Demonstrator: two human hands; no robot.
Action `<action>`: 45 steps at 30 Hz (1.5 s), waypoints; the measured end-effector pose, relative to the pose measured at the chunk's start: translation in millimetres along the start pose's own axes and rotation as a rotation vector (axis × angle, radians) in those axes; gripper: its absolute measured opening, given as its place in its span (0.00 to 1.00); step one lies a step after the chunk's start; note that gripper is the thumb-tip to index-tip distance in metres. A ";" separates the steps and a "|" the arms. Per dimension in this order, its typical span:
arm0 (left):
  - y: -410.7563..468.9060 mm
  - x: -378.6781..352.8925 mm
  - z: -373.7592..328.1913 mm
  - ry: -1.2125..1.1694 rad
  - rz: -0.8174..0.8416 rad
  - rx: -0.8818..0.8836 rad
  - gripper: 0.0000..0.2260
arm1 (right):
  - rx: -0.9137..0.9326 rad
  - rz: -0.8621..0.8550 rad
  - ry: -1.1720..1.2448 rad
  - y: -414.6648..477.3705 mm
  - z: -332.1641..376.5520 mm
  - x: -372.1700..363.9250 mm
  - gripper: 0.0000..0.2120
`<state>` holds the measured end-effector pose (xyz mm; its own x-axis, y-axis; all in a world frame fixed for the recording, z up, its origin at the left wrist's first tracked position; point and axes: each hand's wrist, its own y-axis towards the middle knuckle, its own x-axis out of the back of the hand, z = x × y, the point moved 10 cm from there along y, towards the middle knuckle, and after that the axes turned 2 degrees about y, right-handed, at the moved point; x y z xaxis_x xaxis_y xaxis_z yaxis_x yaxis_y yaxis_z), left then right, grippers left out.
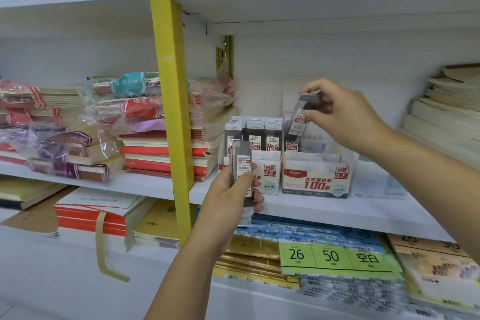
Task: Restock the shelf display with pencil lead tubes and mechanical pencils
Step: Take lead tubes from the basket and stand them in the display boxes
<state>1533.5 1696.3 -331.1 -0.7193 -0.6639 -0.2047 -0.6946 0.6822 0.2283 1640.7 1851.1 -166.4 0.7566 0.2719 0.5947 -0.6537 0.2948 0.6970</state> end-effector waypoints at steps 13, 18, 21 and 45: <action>-2.0 3.9 0.0 0.011 -0.003 -0.028 0.05 | -0.060 0.118 -0.180 4.9 -27.8 -37.7 0.13; -5.2 -1.4 -3.2 0.006 0.022 -0.028 0.05 | -0.120 0.118 -0.331 -0.2 -31.7 -35.0 0.13; -7.1 -7.6 -4.8 0.028 0.050 -0.031 0.05 | -0.053 -0.007 -0.245 -18.7 -5.4 -17.2 0.13; -18.9 -0.1 -1.6 0.139 0.029 -0.041 0.03 | -0.279 0.200 0.454 -121.6 -0.2 -54.6 0.09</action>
<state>1546.8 1683.0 -333.9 -0.7285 -0.6820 -0.0645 -0.6705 0.6906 0.2710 1678.9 1800.5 -283.7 0.5758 0.6960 0.4290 -0.8093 0.4110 0.4195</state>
